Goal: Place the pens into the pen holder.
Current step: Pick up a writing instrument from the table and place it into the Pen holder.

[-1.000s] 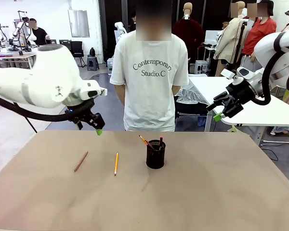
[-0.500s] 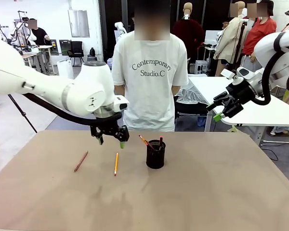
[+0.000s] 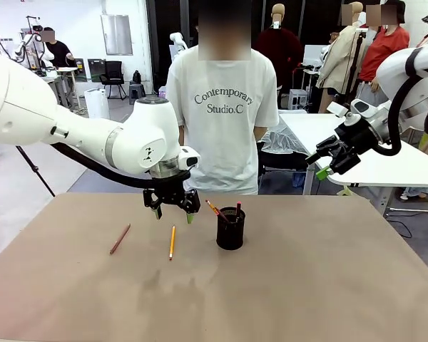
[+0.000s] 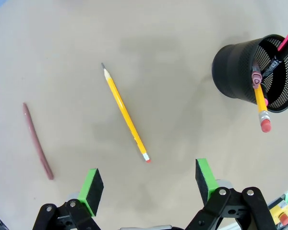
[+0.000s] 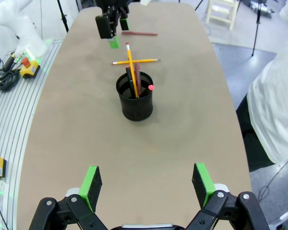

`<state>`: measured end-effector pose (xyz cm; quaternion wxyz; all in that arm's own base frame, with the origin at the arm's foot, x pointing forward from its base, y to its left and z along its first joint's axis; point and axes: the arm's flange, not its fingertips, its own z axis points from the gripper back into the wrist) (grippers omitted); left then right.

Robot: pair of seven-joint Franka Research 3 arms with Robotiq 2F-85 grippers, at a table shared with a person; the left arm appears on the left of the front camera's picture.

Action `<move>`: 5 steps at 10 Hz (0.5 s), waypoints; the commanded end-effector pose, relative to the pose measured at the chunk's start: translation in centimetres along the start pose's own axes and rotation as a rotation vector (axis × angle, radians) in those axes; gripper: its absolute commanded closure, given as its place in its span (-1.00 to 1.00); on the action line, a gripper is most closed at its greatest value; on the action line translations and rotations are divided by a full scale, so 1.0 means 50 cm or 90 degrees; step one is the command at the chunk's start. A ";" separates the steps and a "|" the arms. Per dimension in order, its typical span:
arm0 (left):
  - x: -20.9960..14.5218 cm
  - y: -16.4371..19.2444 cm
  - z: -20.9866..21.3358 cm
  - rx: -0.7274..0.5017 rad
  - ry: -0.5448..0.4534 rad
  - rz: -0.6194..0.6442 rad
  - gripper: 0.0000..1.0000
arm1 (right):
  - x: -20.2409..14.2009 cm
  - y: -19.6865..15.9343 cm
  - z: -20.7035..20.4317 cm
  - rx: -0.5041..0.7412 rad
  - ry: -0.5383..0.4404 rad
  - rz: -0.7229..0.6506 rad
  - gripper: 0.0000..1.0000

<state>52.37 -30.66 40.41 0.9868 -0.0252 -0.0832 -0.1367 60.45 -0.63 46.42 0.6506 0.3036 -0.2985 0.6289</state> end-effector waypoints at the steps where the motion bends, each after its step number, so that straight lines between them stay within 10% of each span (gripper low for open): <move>1: -0.012 0.009 0.011 0.008 -0.003 -0.008 -1.00 | 0.005 0.001 0.003 -0.004 0.004 0.004 -1.00; 5: 0.048 0.027 -0.057 -0.012 0.036 0.020 -1.00 | 0.005 0.001 0.003 -0.004 0.004 0.004 -1.00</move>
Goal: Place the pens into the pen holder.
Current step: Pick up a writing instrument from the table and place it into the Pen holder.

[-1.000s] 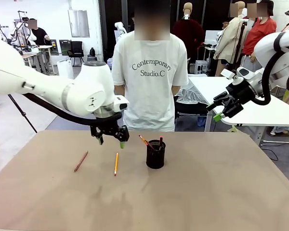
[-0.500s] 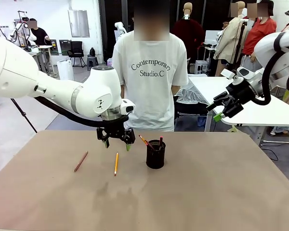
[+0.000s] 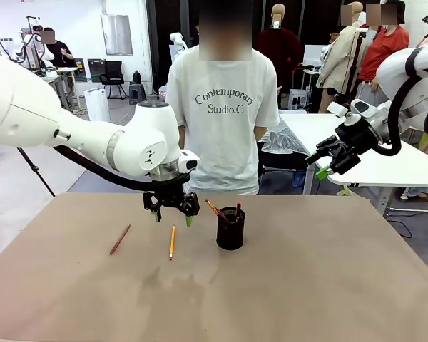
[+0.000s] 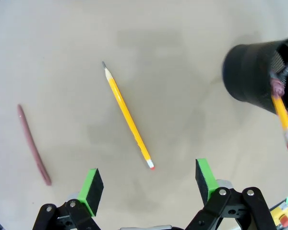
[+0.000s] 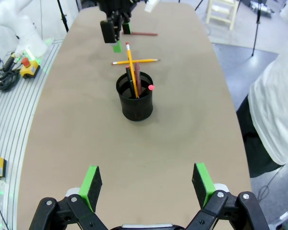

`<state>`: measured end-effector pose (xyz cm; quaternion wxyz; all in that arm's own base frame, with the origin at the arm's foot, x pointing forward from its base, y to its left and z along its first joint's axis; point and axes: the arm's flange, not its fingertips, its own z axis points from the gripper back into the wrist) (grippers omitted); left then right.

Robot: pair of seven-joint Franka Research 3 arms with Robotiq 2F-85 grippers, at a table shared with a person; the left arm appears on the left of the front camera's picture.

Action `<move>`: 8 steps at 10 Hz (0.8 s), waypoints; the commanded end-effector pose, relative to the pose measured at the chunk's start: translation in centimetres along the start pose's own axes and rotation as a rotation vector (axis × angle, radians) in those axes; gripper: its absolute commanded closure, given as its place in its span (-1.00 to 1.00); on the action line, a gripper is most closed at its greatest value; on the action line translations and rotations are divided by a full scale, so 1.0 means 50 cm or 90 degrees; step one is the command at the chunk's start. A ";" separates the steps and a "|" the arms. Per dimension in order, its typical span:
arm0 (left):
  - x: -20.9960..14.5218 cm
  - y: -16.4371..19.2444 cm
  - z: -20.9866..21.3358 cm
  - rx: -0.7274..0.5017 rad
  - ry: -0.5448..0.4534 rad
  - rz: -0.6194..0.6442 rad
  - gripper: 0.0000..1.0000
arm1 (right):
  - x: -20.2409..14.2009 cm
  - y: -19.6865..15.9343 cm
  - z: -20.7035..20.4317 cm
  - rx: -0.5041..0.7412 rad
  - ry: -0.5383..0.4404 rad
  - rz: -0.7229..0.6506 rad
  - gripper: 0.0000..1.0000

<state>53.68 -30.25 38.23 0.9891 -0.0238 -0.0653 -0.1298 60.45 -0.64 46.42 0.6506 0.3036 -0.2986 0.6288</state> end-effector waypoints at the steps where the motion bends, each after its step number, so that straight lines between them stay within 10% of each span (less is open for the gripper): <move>1: 0.051 0.024 -0.028 -0.013 0.010 0.028 -1.00 | 0.005 0.001 0.003 -0.004 0.004 0.004 -1.00; 8: 0.116 0.048 -0.120 0.030 0.010 0.087 -1.00 | 0.005 0.001 0.003 -0.004 0.004 0.004 -1.00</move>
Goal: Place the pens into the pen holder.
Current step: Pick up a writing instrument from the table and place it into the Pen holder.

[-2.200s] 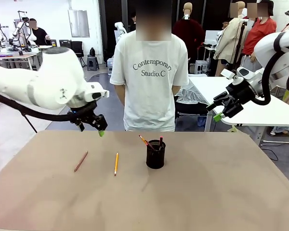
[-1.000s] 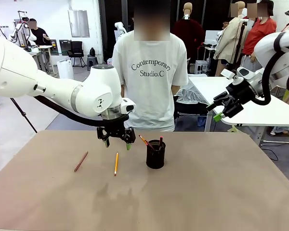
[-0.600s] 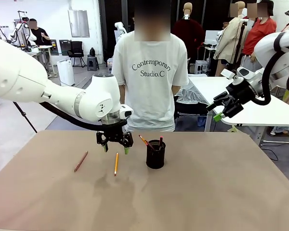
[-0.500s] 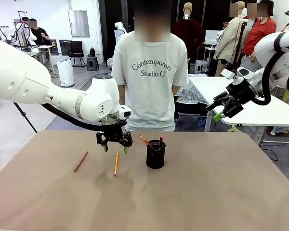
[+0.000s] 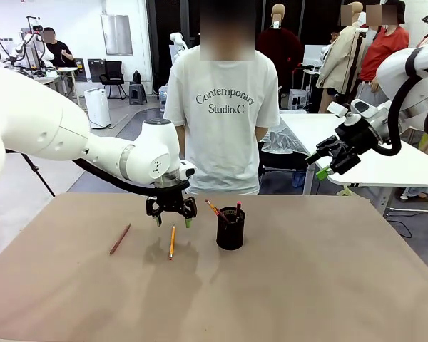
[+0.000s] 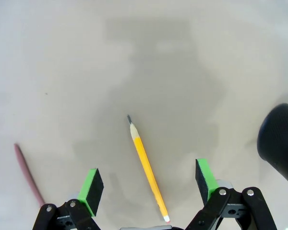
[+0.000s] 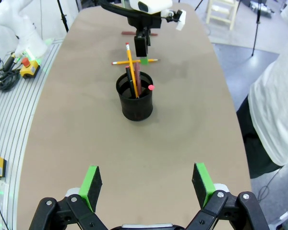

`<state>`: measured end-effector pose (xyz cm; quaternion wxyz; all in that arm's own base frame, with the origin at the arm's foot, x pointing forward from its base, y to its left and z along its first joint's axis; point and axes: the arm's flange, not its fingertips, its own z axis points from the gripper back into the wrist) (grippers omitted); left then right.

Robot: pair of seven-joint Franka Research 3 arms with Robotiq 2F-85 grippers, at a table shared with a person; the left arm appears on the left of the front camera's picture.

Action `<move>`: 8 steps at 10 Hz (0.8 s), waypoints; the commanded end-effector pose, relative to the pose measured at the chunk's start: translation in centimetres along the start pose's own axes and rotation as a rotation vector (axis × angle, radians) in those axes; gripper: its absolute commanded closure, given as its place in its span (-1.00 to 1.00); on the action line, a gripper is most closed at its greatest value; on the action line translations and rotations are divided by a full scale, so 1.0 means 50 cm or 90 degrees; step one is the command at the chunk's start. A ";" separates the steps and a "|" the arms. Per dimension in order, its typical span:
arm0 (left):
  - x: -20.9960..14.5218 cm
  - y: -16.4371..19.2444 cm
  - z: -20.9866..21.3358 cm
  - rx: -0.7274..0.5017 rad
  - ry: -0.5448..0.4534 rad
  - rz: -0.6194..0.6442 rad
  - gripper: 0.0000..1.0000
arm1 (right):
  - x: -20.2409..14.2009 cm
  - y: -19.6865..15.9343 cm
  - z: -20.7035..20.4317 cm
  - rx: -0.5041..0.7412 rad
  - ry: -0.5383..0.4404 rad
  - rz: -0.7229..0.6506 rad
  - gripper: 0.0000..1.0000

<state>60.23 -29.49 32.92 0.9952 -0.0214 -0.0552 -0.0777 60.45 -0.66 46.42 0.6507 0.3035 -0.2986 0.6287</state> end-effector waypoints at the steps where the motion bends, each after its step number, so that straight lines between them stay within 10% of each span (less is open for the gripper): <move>1: 0.011 -0.004 -0.010 0.033 -0.002 0.023 -1.00 | 0.005 0.001 0.003 -0.004 0.004 0.004 -1.00; 8: -0.005 0.003 -0.043 0.044 0.035 0.073 -0.91 | 0.005 0.001 0.003 -0.004 0.004 0.004 -1.00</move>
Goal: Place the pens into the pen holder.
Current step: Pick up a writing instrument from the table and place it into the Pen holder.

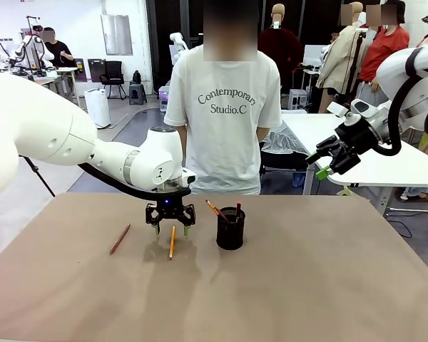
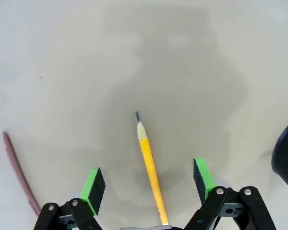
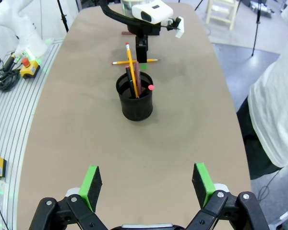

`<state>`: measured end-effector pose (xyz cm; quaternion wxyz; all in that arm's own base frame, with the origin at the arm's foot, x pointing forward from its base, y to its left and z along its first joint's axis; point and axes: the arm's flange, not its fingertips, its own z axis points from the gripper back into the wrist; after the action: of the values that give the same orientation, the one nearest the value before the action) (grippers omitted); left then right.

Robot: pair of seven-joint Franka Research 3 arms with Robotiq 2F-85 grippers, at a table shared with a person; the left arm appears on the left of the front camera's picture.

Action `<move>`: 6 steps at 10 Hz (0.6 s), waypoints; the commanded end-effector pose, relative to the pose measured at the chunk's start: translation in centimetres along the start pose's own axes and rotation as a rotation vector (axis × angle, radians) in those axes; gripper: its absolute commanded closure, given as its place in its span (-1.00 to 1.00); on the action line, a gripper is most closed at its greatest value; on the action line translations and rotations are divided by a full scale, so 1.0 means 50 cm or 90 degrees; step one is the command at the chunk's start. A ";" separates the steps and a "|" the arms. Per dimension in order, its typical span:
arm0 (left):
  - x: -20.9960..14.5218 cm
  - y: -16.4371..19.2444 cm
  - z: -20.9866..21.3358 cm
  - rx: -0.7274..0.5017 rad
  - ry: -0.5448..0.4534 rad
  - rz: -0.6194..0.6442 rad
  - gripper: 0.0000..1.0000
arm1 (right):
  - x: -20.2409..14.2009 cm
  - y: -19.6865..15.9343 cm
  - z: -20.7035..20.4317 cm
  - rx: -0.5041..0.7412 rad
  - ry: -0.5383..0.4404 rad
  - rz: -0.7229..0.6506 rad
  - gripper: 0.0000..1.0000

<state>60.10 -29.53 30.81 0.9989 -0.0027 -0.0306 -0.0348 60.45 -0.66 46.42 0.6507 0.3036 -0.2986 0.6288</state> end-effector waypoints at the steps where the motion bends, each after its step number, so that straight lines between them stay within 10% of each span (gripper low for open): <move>1: 0.004 0.003 -0.005 0.024 0.000 0.023 -0.66 | 0.005 0.001 0.003 -0.004 0.004 0.004 -1.00; 5: 0.009 0.006 -0.007 0.024 -0.002 0.027 0.92 | 0.005 0.001 0.003 -0.004 0.004 0.004 -1.00; 6: 0.008 0.005 -0.008 0.026 0.000 0.029 1.00 | 0.005 0.001 0.003 -0.004 0.004 0.004 -1.00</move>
<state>60.43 -29.25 30.74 0.9993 -0.0005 -0.0302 -0.0234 60.45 -0.66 46.42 0.6507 0.3036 -0.2986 0.6287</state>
